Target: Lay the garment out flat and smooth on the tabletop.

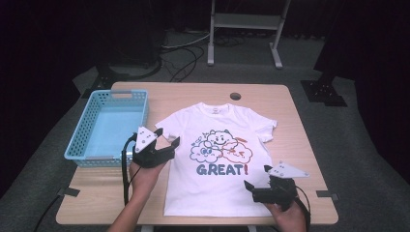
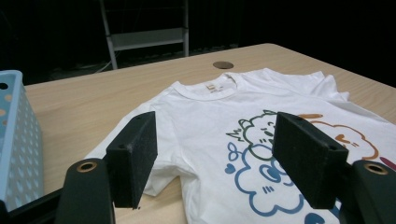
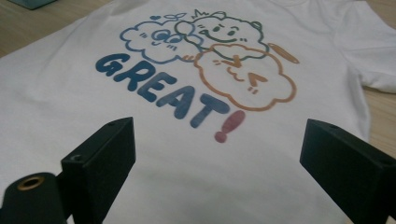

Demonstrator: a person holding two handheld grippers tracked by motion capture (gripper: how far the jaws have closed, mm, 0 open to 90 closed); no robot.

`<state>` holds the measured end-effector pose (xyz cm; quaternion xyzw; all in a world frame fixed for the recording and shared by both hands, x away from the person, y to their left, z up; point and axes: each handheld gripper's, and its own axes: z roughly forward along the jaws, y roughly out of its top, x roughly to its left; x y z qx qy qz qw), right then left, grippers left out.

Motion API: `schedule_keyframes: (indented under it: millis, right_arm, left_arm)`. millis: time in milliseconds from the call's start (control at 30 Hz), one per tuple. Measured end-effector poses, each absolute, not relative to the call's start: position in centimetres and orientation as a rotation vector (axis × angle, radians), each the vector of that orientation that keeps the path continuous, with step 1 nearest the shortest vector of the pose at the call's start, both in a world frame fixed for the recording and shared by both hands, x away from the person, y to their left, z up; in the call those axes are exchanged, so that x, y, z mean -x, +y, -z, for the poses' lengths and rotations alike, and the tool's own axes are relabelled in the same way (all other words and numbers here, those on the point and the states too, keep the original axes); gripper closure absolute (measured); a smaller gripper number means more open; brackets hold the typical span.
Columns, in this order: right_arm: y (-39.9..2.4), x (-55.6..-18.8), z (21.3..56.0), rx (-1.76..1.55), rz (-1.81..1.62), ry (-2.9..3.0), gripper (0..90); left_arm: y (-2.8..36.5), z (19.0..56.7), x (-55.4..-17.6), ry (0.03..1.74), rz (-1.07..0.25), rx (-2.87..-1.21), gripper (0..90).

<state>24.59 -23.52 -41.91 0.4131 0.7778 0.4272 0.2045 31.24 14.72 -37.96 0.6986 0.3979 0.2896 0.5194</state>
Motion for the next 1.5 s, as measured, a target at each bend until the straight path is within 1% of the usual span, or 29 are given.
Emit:
schedule_keyframes:
  millis: [433,633,1267,1500]
  right_arm:
    - [-27.8,-24.1,42.2,-1.223,-1.180,2.109,9.9]
    - [-28.9,-23.6,42.2,-1.241,-1.175,2.094,9.9]
    - [-31.5,-22.3,42.3,-1.283,-1.156,2.057,9.9]
    - [-32.2,-21.7,42.2,-1.289,-1.149,2.047,9.9]
  left_arm:
    - [15.1,38.4,-29.0,0.920,-0.686,-1.680,26.5]
    - [15.6,39.1,-28.0,0.934,-0.670,-1.686,22.2]
    - [19.0,40.6,-24.1,0.952,-0.657,-1.709,20.8]
    - [19.7,41.3,-22.6,0.961,-0.654,-1.710,20.3]
